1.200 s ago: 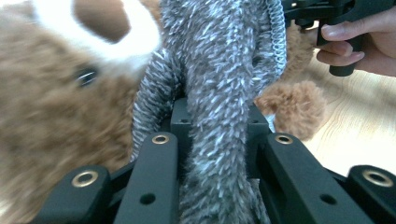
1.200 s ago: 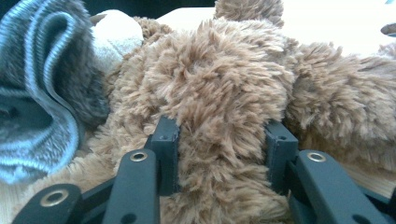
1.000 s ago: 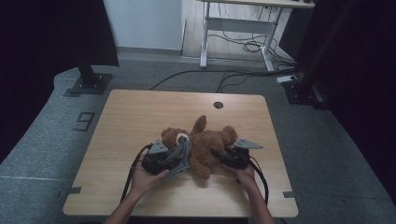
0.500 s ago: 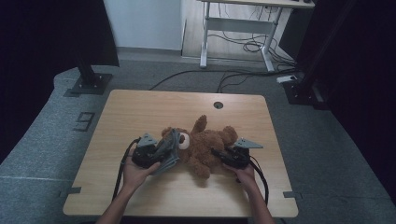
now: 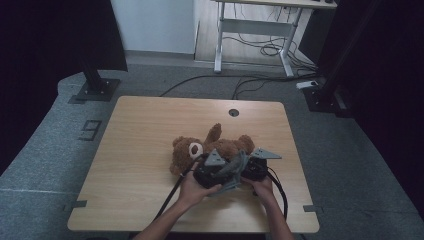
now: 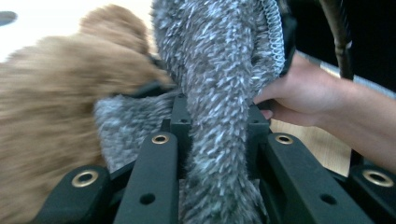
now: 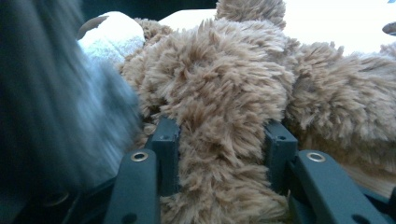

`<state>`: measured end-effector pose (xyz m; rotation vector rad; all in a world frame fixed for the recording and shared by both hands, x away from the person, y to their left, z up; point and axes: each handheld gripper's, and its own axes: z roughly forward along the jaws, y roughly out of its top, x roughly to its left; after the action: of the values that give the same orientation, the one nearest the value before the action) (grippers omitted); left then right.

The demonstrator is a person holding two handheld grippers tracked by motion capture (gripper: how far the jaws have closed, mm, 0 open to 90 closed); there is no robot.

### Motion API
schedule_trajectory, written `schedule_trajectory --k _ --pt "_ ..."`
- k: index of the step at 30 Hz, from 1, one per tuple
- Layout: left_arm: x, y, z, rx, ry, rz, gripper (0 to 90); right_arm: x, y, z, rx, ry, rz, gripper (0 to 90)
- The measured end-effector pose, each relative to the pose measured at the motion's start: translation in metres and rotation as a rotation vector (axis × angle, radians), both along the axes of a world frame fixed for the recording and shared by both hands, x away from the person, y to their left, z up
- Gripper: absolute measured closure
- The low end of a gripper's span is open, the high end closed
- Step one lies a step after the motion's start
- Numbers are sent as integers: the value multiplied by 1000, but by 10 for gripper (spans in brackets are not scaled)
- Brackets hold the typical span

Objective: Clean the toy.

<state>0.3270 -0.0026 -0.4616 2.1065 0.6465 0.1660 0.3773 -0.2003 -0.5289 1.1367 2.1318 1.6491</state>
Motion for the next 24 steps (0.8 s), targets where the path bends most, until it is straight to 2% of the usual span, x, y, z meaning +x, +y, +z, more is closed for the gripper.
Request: schedule_trajectory --k 2,4,8,18,22,24 --pt "-1 -6 -6 0 -13 6 729 1 -1 -1 6 3 0 595" --pt "0 -5 -8 -12 4 2 730 3 -5 -3 30 16 4 595" --pt "-3 3 -14 9 4 0 731 2 -3 -2 16 6 6 595" --pt "5 23 -35 44 31 62 732 4 -5 -2 42 30 12 599" --pt "9 32 -42 31 46 83 733 4 -5 -2 41 31 21 606" --pt "8 36 -42 30 39 95 733 4 -5 -2 42 32 24 607"
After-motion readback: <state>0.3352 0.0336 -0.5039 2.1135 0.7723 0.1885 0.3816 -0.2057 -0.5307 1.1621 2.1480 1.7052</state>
